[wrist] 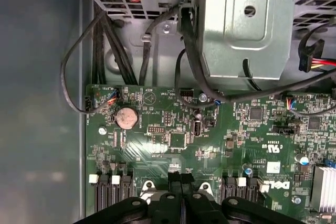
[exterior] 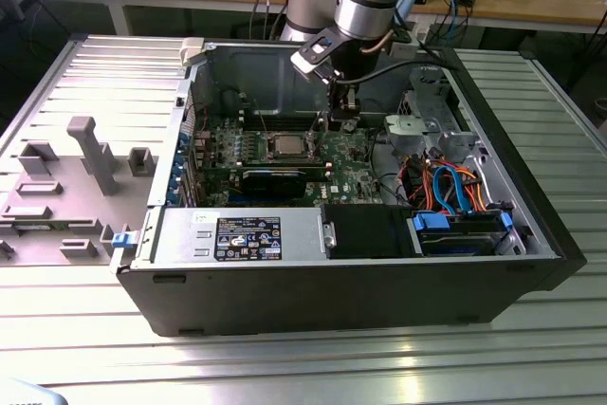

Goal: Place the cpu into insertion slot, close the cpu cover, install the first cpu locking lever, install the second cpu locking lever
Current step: 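Close the cpu cover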

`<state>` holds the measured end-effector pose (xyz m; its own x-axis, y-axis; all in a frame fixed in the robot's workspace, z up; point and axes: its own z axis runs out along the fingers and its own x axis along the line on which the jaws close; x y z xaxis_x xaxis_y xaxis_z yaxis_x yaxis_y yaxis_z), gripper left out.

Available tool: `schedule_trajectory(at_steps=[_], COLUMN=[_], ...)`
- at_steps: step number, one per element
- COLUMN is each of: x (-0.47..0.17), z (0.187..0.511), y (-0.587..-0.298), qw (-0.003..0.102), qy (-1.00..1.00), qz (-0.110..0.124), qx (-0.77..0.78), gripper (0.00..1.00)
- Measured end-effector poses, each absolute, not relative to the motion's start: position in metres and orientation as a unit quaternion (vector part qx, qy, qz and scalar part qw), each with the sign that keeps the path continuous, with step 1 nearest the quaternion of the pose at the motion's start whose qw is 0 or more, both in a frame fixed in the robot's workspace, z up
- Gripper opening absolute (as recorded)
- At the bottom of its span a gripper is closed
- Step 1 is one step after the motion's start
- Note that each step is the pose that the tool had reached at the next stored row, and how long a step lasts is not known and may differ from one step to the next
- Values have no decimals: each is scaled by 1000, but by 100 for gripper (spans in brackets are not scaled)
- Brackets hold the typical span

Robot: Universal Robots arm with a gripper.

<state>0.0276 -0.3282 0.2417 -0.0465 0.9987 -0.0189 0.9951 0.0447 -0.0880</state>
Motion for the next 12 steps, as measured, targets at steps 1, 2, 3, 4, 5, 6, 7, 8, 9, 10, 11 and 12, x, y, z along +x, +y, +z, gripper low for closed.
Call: schedule_trajectory(at_steps=[1,2,3,4,5,6,7,8,9,10,11,12], x=[26,26,24,23,22,20,18,16,13,11,9,7], z=[242,242,242,242,242,242,242,242,242,242,242,242], y=[-328,-328,-328,-328,-328,-328,-328,-328,-328,-328,-328,-328], qw=[24,24,23,23,24,23,23,23,23,23,23,23], qy=[-722,-722,-722,-722,-722,-722,-722,-722,-722,-722,-722,-722], qz=[38,38,38,38,38,38,38,38,38,38,38,38], qx=[-690,-690,-690,-690,-690,-690,-690,-690,-690,-690,-690,-690], gripper=[11,11,11,11,11,11,11,11,11,11,11,11])
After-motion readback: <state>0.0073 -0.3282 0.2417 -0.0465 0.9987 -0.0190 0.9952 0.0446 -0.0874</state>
